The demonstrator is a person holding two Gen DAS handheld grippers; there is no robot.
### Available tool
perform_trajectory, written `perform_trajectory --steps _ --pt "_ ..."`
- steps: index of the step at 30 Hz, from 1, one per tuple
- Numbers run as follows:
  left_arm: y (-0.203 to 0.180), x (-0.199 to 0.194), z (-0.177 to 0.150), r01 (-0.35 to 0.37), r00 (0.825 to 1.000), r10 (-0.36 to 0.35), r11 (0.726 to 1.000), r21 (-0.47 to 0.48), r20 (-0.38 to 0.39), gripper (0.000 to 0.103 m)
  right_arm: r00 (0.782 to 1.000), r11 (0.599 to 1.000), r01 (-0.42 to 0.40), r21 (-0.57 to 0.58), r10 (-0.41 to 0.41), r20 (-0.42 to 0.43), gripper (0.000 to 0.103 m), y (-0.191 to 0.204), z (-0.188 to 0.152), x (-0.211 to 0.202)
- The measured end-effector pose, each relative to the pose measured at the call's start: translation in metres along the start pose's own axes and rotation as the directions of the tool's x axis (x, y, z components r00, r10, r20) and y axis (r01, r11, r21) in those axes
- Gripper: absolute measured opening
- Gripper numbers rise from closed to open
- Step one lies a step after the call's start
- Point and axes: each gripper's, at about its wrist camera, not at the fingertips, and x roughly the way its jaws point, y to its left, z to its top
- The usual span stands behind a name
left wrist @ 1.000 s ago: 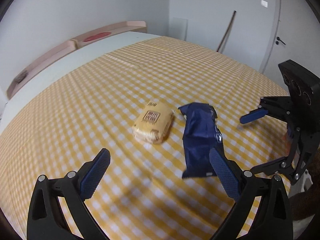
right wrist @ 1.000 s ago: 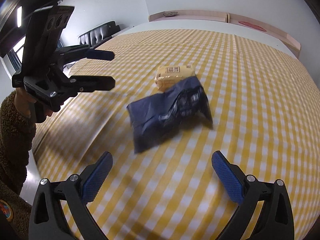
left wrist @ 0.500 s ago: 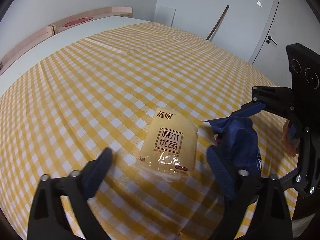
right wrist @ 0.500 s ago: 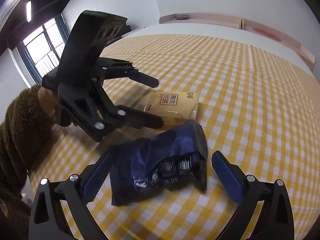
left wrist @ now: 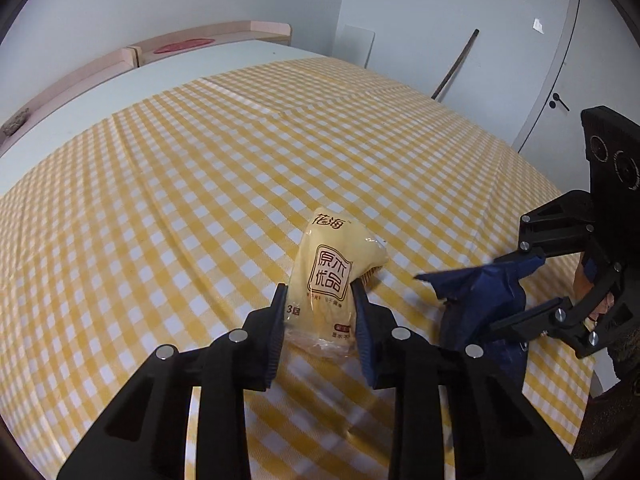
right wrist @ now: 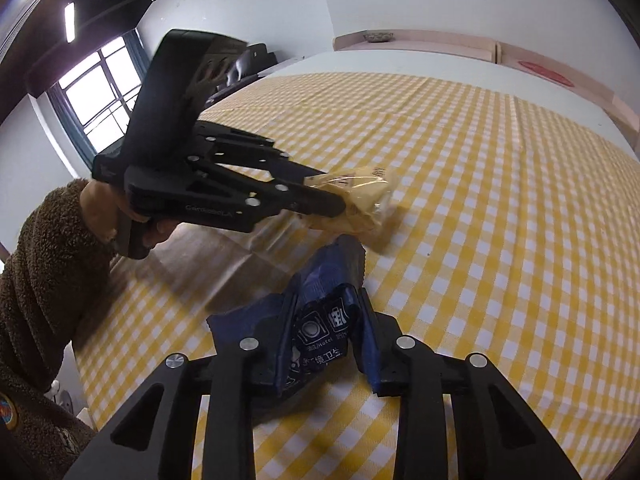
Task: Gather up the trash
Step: 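Grasp the yellow bread bag with the left tool while the right tool grasps the blue packet, then carry the bread bag and blue packet off the table over the wastebasket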
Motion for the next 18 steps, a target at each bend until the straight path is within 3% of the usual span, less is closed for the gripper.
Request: perform_trajectory --steps 10,18 --pt "-0.049 -0.065 -0.024 -0.063 0.996 0.060 0.997 0.043 0.073 0.032 0.997 0.999 0.046 -0.001 -0.046 0.062 0.031 0.026 -0.018 -0.051" --pt "-0.093 -0.091 -0.046 -0.089 0.992 0.085 0.995 0.038 0.089 0.032 0.994 0.998 0.055 0.008 -0.056 0.093 0.031 0.045 -0.033 -0.079"
